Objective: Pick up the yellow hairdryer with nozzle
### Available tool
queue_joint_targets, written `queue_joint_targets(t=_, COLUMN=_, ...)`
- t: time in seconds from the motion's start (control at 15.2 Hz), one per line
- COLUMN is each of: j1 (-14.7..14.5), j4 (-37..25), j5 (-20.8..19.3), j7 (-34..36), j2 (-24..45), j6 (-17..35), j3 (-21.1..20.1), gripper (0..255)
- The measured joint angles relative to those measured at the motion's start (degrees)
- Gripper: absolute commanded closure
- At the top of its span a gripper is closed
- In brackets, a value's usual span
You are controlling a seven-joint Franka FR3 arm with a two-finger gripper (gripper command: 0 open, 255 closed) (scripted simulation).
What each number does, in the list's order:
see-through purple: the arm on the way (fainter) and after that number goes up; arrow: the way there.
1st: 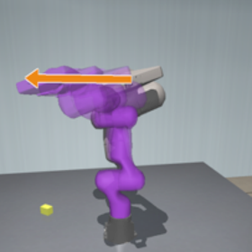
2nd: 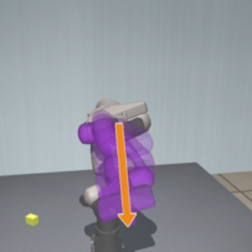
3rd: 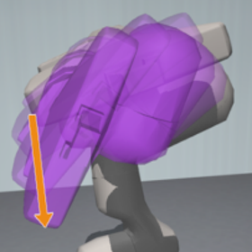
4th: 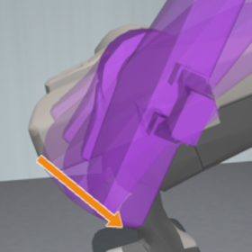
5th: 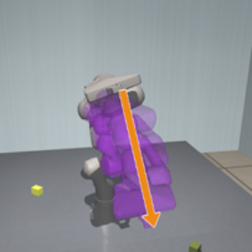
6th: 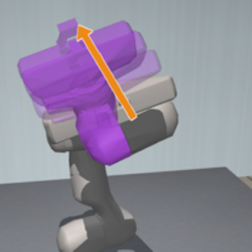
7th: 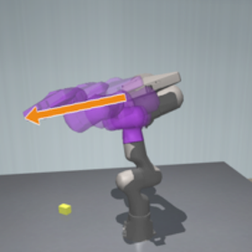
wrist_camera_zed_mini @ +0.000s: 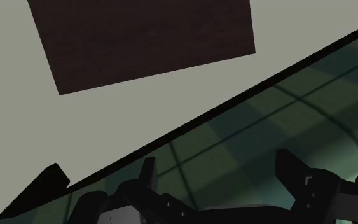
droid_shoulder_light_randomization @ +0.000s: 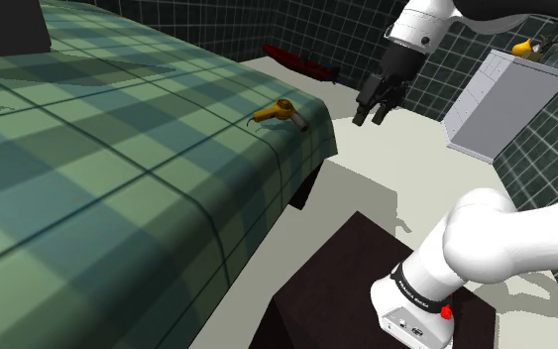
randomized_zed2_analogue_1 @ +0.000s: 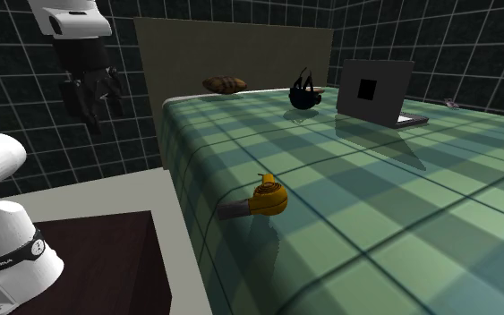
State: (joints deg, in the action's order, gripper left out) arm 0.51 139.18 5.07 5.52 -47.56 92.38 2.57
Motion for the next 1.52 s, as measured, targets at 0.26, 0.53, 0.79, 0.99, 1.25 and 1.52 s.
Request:
queue_joint_targets(t=0.26, j1=0.2, j4=-1.8, j5=-0.9, j7=-1.4, j2=4.9, j6=2.6, j3=0.9, gripper=0)
queue_joint_targets(t=0.53, j1=0.6, j4=-5.8, j5=-2.5, j7=-4.0, j2=13.2, j6=6.0, j3=2.7, gripper=0)
queue_joint_targets(t=0.79, j1=0.7, j4=-10.8, j5=-3.3, j7=-6.2, j2=22.6, j6=9.7, j3=4.1, gripper=0)
queue_joint_targets(t=0.99, j1=1.0, j4=-15.5, j5=-3.8, j7=-8.2, j2=29.5, j6=11.4, j3=5.3, gripper=0)
queue_joint_targets(t=1.25, j1=1.3, j4=-22.5, j5=-3.9, j7=-10.5, j2=38.6, j6=12.8, j3=6.5, gripper=0)
queue_joint_targets(t=1.52, j1=1.8, j4=-29.8, j5=-3.7, j7=-12.4, j2=47.1, j6=13.4, j3=7.3, gripper=0)
